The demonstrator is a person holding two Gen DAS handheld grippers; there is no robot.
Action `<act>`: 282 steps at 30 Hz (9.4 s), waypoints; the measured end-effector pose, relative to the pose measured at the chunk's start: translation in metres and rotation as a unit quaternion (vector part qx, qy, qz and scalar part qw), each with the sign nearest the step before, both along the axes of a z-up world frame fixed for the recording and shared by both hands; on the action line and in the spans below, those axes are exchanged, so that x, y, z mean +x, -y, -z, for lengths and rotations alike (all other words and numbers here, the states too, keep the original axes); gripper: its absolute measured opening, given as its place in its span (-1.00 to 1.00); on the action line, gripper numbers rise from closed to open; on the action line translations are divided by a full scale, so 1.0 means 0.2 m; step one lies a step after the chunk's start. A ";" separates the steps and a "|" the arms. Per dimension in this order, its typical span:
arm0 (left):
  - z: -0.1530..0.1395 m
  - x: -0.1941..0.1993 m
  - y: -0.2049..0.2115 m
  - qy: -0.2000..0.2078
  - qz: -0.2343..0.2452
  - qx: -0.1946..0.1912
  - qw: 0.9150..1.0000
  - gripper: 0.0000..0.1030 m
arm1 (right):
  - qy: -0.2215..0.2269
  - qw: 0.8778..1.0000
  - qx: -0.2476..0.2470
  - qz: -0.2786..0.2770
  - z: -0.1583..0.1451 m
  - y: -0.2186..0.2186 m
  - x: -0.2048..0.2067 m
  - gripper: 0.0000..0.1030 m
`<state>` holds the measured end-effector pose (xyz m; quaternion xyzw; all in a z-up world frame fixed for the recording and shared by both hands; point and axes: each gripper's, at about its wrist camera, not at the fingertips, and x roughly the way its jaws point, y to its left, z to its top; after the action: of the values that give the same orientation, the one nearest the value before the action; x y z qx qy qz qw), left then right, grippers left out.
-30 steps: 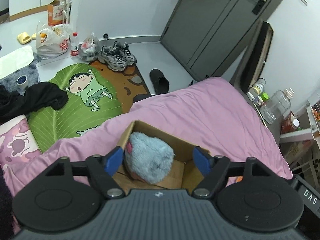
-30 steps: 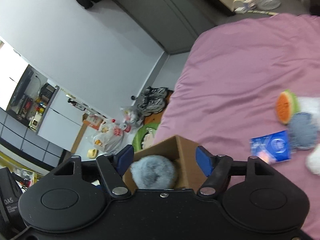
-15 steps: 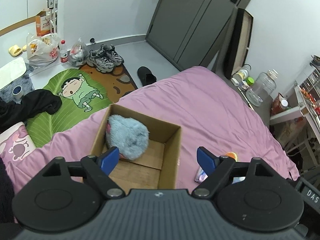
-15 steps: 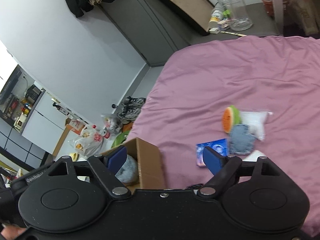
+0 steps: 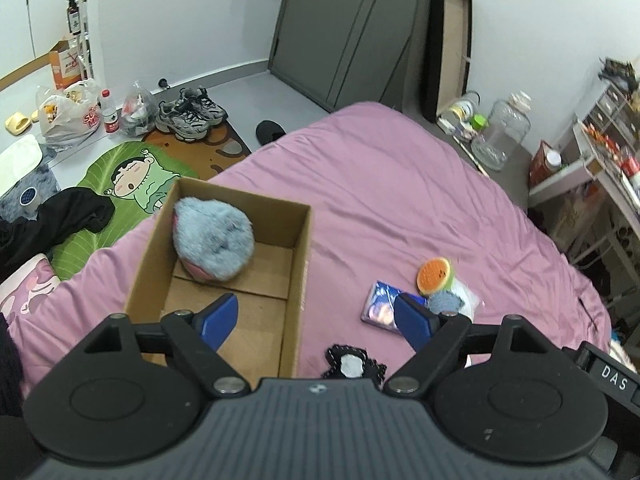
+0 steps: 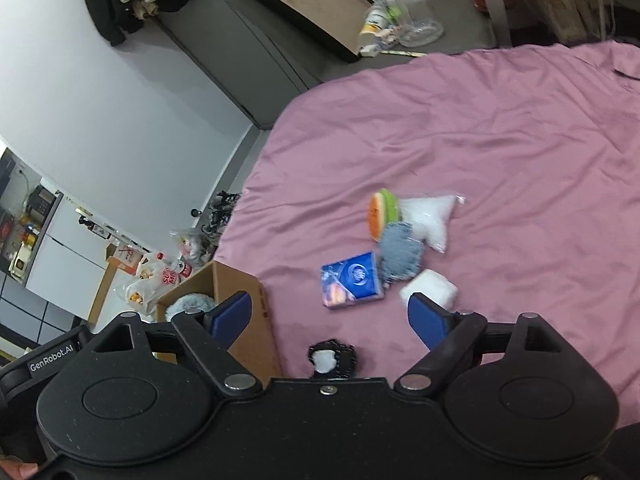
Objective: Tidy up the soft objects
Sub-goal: 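Grasp the black fuzzy pad with the left tool while the right tool grasps the white wrapped bundle, then carry the black pad and white bundle over the box with both tools, then open both tools to drop the pad and bundle into the box, then move the right tool to the grey knit pouch and close on it, then grasp the blue tissue pack with the left tool while the right tool lifts the pouch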
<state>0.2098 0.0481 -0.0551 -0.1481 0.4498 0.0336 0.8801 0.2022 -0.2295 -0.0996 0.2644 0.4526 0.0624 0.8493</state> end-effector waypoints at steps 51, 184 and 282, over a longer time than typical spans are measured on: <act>0.79 0.29 0.56 -0.158 0.013 0.081 0.984 0.32 | -0.163 0.984 0.058 0.040 0.68 0.20 0.34 0.02; -0.03 -0.04 -0.30 -0.018 -0.044 0.037 0.998 0.79 | 0.055 0.993 -0.046 -0.093 -0.11 -0.30 0.15 0.87; 0.83 0.50 0.46 -0.177 -0.070 0.001 0.982 -0.02 | -0.119 0.990 0.079 -0.001 0.61 0.29 0.49 -0.63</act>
<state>0.3103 -0.0437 -0.2203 -0.1701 0.5873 0.1217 0.7819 0.2997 -0.2882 -0.2216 0.3359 0.5447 0.0669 0.7655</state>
